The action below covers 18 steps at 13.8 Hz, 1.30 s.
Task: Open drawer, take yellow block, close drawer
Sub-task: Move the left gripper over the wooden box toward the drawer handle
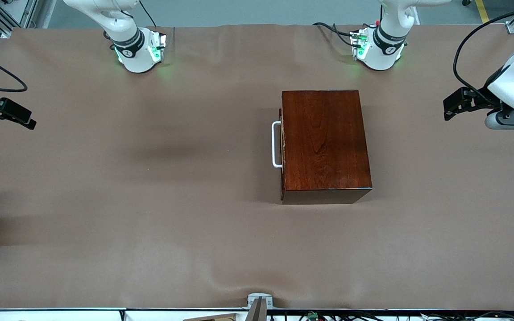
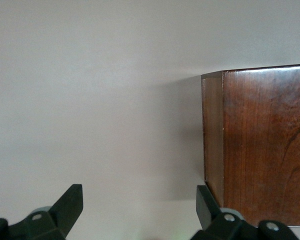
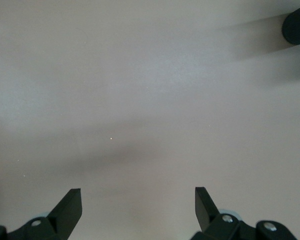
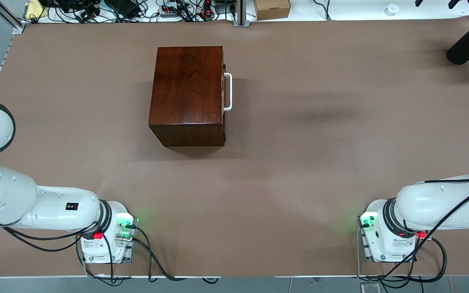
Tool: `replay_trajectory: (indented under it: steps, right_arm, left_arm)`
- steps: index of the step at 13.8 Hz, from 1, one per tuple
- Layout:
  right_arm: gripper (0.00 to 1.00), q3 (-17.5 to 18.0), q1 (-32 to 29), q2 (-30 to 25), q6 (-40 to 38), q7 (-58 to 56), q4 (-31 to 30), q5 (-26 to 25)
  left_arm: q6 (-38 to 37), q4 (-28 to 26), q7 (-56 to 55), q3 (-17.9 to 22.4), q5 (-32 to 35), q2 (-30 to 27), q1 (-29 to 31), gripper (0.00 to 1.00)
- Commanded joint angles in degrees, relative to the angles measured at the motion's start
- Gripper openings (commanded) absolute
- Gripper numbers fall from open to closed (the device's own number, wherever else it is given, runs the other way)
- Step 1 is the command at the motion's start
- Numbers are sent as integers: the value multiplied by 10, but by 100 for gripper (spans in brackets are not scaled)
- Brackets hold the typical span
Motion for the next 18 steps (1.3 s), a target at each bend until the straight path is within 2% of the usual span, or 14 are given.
replay_trajectory:
  steps: [1,8,11,18]
  right_arm:
    - [100,8,-9,-10,-1,4,-4,3]
    - [100,7,-8,-10,0,4,-4,3]
    - [100,7,-8,-10,1,4,-4,3]
    - [100,7,-8,-10,8,3,-6,3]
  left_arm:
    - [-13,13,15,-2,11,4,0,100]
    - [-14,23,4,-9,15,26,-15,100]
    - [-14,30,-16,-10,22,37,-49,100]
    - [-17,64,-144,-10,21,75,-135,100]
